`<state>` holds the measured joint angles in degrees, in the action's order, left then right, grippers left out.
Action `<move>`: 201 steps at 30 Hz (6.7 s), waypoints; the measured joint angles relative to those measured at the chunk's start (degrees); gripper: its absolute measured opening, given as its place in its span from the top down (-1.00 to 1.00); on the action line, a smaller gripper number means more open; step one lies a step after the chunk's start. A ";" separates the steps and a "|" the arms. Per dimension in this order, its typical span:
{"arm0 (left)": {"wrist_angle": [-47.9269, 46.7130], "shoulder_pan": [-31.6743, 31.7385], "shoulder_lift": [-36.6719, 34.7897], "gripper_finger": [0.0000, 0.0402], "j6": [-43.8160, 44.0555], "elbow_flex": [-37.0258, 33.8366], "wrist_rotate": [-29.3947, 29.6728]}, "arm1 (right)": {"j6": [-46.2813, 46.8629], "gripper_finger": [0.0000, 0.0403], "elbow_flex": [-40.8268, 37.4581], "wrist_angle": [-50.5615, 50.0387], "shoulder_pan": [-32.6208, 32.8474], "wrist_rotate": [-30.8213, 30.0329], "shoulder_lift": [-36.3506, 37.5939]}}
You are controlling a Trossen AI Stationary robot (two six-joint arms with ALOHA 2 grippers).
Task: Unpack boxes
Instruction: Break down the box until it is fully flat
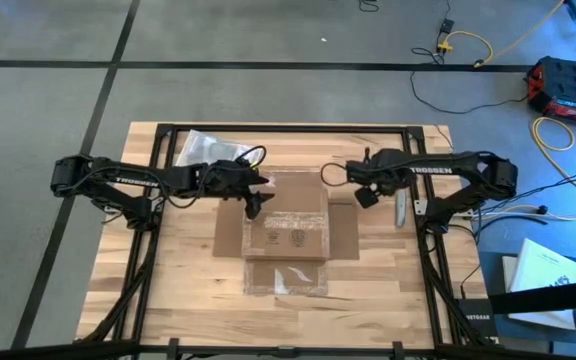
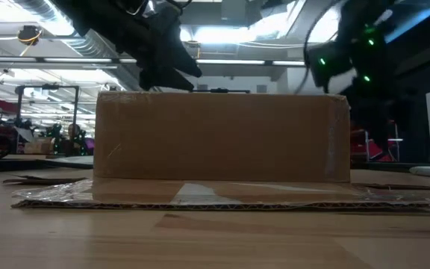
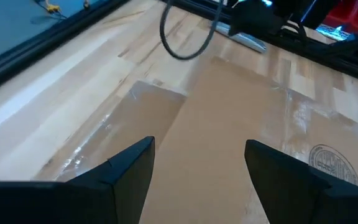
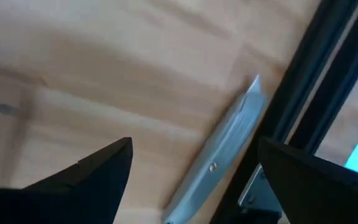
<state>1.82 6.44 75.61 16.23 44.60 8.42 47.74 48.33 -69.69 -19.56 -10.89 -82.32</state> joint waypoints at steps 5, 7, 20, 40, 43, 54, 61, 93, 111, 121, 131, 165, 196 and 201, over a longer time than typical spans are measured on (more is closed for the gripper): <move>-0.28 -0.72 -0.60 -0.19 0.75 0.02 -3.17 | 1.25 -0.66 -7.92 2.67 0.01 1.75 0.19; -0.95 -0.93 -0.60 -0.19 1.42 0.01 -3.38 | 1.32 -0.66 -10.64 6.13 0.01 2.66 0.65; -1.34 -1.14 -0.60 -0.19 7.19 0.00 -3.29 | 3.28 -0.66 -18.12 13.68 0.04 3.44 10.77; -1.36 -1.20 -0.58 -0.19 6.32 0.00 -3.27 | 3.91 -0.66 -12.82 20.59 0.10 13.86 13.86; -1.38 -1.20 -0.58 -0.19 6.32 0.01 -3.27 | 5.96 -0.66 -10.91 19.33 0.11 11.15 13.99; -2.07 -0.73 -0.58 -0.19 5.47 -0.01 -6.93 | 13.80 -0.66 -9.57 14.76 0.74 6.19 13.93; -6.21 -1.09 -0.58 -0.19 6.54 0.02 -9.70 | 18.56 -0.66 -12.95 15.11 0.86 3.29 13.75; -9.90 -2.71 -0.56 -0.19 7.58 -0.01 -13.17 | 20.83 -0.33 -18.07 27.24 2.22 2.42 6.80; 3.01 -2.64 -0.55 -0.19 12.01 -0.01 -13.15 | 20.81 0.41 -14.78 28.24 9.91 -1.60 6.51; 5.03 -0.42 -0.55 -0.19 15.24 0.02 -10.93 | 11.30 0.41 -0.71 19.04 15.11 -11.78 7.12; 22.37 6.61 -0.56 -0.19 32.52 0.06 -10.29 | -21.23 0.41 24.94 11.28 20.47 -23.14 7.01; 29.04 12.31 -0.58 -0.19 36.58 0.06 -14.74 | -57.81 0.41 60.11 4.69 18.41 -21.13 -17.88; -10.01 12.28 -0.58 -0.19 35.82 0.06 -14.70 | -52.62 0.40 60.13 0.06 18.87 -21.95 -17.53; -12.27 12.29 -0.58 -0.19 35.82 0.06 -14.71 | -52.30 0.40 60.13 0.09 18.93 -21.98 -17.53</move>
<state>-10.44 18.72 75.02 52.05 44.66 -6.29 -4.56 108.47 -69.60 -0.62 -32.86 -99.85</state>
